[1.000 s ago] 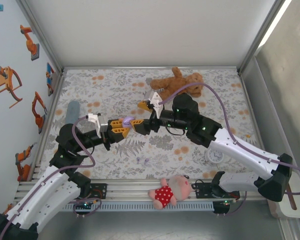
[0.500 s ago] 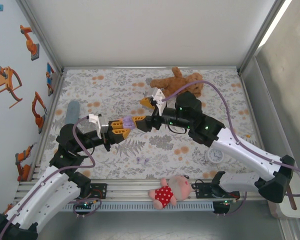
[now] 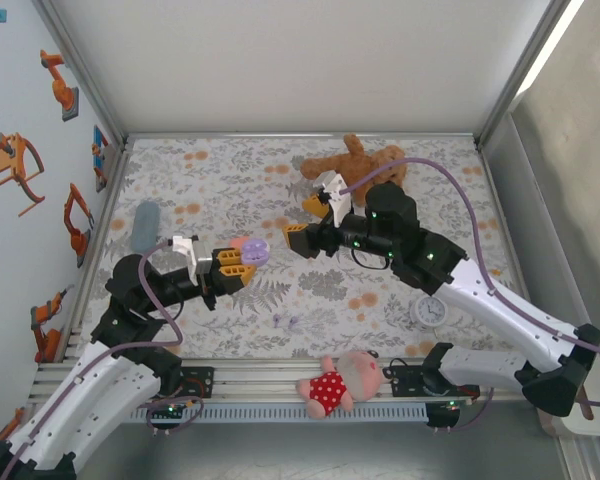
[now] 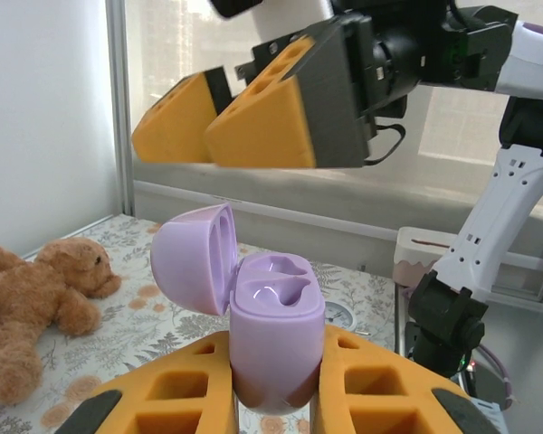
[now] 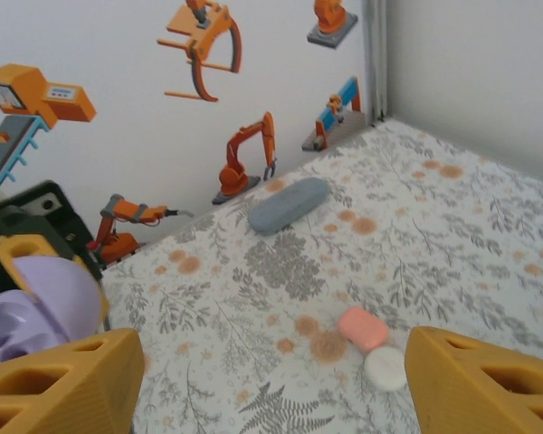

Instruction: Insert wireless bluetooth earbuds into charging case

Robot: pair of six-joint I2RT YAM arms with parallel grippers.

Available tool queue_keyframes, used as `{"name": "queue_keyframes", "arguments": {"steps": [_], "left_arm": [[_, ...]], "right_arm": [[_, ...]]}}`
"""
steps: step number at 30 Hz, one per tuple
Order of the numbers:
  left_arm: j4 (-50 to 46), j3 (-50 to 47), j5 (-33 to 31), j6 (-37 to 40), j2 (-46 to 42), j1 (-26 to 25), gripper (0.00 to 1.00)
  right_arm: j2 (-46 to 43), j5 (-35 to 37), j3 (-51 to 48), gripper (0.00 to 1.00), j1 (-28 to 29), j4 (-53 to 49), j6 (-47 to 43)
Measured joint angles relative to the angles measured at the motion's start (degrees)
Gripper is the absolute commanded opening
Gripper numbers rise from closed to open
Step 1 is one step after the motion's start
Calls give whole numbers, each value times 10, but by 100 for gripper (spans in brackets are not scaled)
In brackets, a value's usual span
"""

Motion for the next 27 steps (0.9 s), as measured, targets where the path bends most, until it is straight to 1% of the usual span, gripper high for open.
{"name": "queue_keyframes", "arguments": {"steps": [5, 11, 14, 16, 20, 23, 27], "left_arm": [[-34, 8, -6, 9, -28, 0, 1], [-66, 11, -14, 15, -65, 0, 1], [-78, 12, -19, 17, -79, 0, 1], [-86, 12, -22, 18, -87, 0, 1], [-93, 12, -24, 19, -99, 0, 1], [-100, 12, -25, 19, -104, 0, 1], [-107, 12, -25, 19, -112, 0, 1]], "right_arm": [[26, -18, -5, 64, -27, -37, 50], [81, -59, -9, 57, -29, -82, 99], [112, -78, -16, 51, -29, -94, 135], [137, -88, -22, 49, -27, -101, 160], [185, -87, -31, 47, -5, -123, 194], [218, -85, -34, 43, 22, -134, 212], [260, -75, -34, 41, 58, -138, 228]]}}
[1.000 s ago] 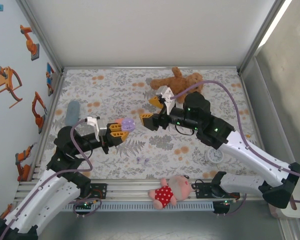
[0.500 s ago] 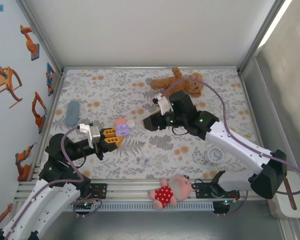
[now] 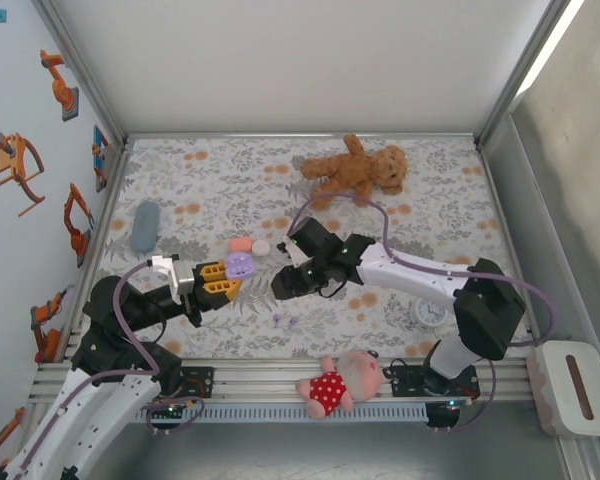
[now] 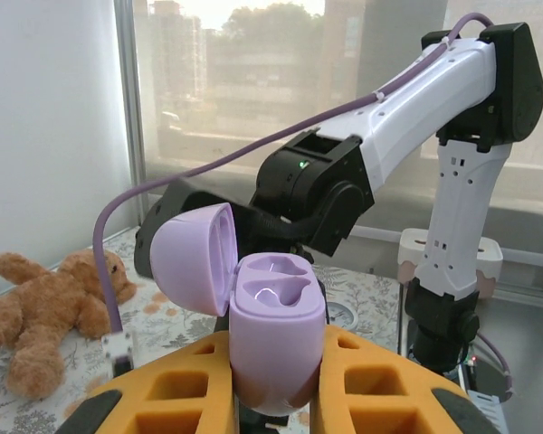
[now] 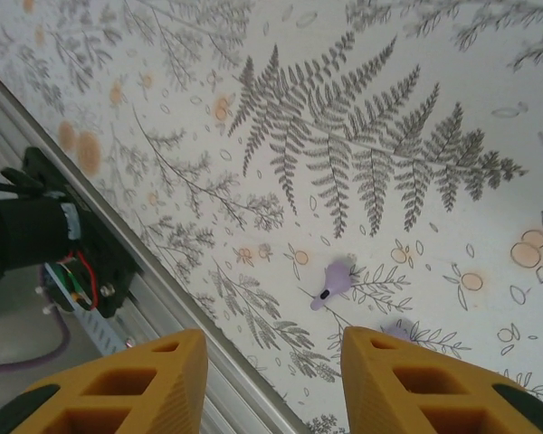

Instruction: Insert wireless bluetooth earbuds into charging case

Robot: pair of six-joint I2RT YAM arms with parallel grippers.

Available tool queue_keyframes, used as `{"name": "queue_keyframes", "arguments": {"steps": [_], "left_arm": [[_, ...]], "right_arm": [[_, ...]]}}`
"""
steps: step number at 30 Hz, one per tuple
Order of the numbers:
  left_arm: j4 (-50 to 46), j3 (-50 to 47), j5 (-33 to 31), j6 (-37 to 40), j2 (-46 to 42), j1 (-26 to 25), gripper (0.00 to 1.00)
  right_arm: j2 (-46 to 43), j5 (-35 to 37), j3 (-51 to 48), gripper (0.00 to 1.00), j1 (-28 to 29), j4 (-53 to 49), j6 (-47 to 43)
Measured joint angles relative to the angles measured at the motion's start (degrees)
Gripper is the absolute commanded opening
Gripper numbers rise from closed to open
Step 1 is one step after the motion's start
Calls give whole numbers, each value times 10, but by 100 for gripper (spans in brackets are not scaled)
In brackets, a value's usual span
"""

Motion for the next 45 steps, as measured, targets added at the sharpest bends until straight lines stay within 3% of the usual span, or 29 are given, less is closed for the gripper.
{"name": "queue_keyframes", "arguments": {"steps": [17, 33, 45], "left_arm": [[-9, 0, -13, 0, -23, 0, 1], [-14, 0, -15, 2, -23, 0, 1], [-13, 0, -19, 4, -23, 0, 1]], "right_arm": [[148, 78, 65, 39, 74, -42, 13], [200, 105, 118, 39, 88, -101, -12], [232, 165, 163, 42, 114, -165, -47]]}}
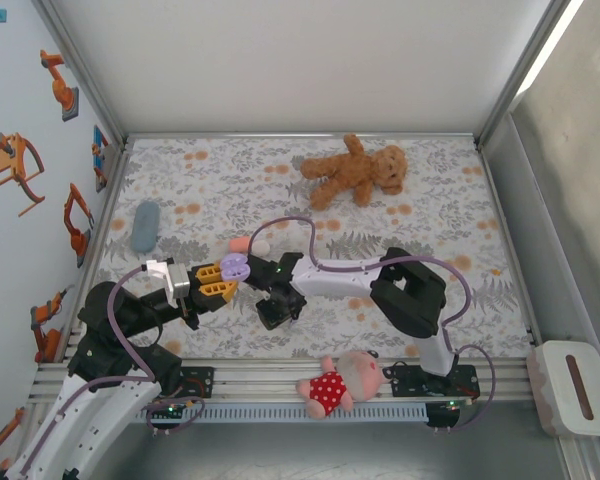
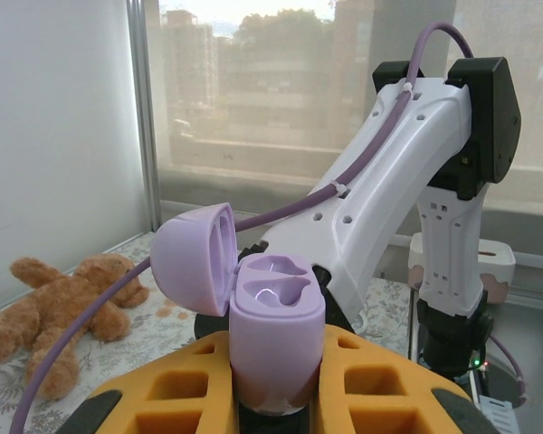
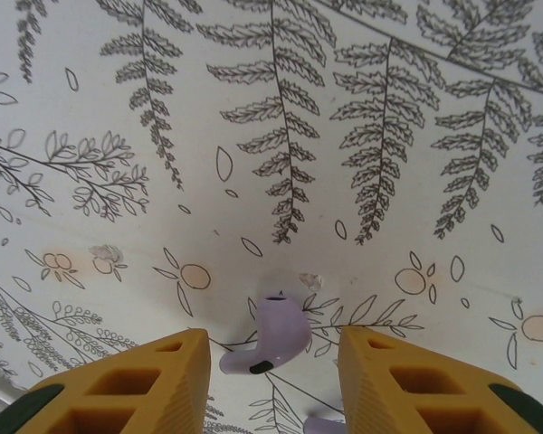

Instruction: Insert wireless bluetooth earbuds into charging case

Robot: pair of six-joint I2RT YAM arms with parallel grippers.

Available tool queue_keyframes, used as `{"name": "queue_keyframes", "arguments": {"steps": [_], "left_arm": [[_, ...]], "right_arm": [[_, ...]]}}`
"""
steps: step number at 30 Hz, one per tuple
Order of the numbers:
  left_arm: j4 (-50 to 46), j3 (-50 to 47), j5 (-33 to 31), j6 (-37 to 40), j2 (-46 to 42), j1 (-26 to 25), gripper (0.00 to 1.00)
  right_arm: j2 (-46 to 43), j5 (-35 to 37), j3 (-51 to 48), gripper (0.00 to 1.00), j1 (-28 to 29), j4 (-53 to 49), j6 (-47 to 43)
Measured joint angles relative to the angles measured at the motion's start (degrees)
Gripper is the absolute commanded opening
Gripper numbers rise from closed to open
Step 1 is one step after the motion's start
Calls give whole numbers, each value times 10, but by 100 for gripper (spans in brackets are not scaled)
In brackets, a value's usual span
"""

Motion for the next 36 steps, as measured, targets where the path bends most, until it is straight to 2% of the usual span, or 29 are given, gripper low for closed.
{"name": "queue_keyframes", "arguments": {"steps": [16, 36], "left_arm": [[0, 0, 0, 0, 0, 0, 2], [0, 0, -7, 0, 0, 0, 2]], "right_arm": [[10, 34, 7, 42, 8, -29, -17], [11, 32, 37, 41, 8, -24, -17]]}}
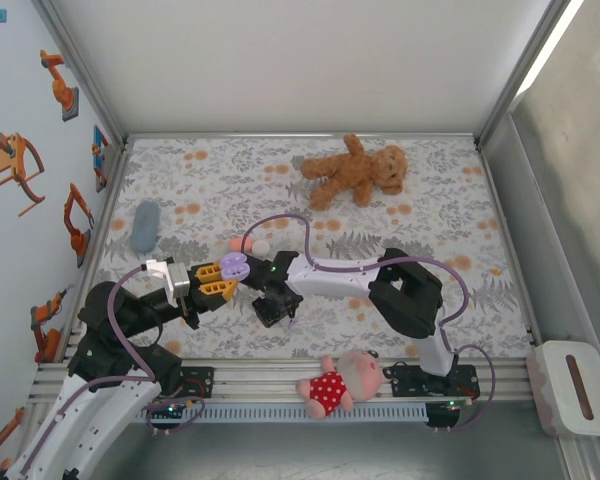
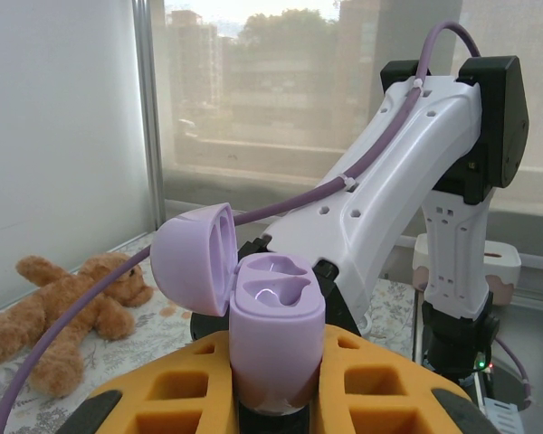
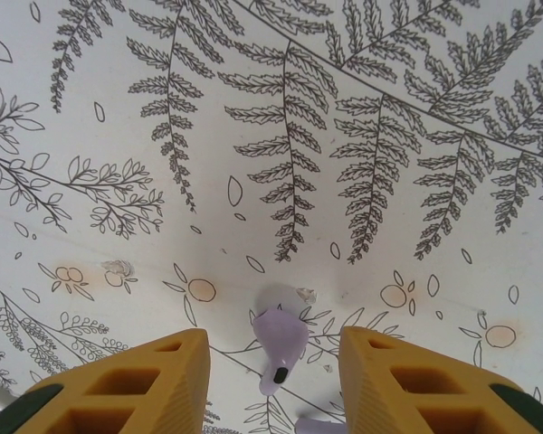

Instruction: Insert wireless bluetooth earbuds into charging case

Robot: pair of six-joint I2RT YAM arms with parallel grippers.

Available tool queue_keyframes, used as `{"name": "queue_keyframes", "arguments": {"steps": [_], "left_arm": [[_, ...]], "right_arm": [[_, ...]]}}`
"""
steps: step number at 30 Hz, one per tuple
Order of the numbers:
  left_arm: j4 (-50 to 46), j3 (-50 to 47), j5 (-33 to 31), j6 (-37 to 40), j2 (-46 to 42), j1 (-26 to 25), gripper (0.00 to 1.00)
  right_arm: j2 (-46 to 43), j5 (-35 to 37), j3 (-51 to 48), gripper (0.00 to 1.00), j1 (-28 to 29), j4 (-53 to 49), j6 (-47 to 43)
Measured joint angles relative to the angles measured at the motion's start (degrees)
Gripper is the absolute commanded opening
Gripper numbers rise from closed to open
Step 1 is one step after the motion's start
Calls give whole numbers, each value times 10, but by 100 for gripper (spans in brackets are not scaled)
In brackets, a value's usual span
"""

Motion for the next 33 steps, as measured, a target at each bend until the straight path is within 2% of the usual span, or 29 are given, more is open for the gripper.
{"name": "queue_keyframes", "arguments": {"steps": [12, 14, 20, 22, 33], "left_arm": [[-2, -2, -2, 0, -17, 0, 2], [-2, -2, -2, 0, -20, 0, 2], [-2, -2, -2, 0, -20, 0, 2], [-2, -2, -2, 0, -20, 0, 2], [-2, -2, -2, 0, -20, 0, 2]], "right_arm": [[22, 2, 2, 38, 0, 3, 0], [22, 4, 2, 32, 0, 3, -1], [22, 4, 2, 28, 0, 3, -2], [22, 4, 2, 24, 0, 3, -2], [22, 4, 2, 22, 0, 3, -2]]}}
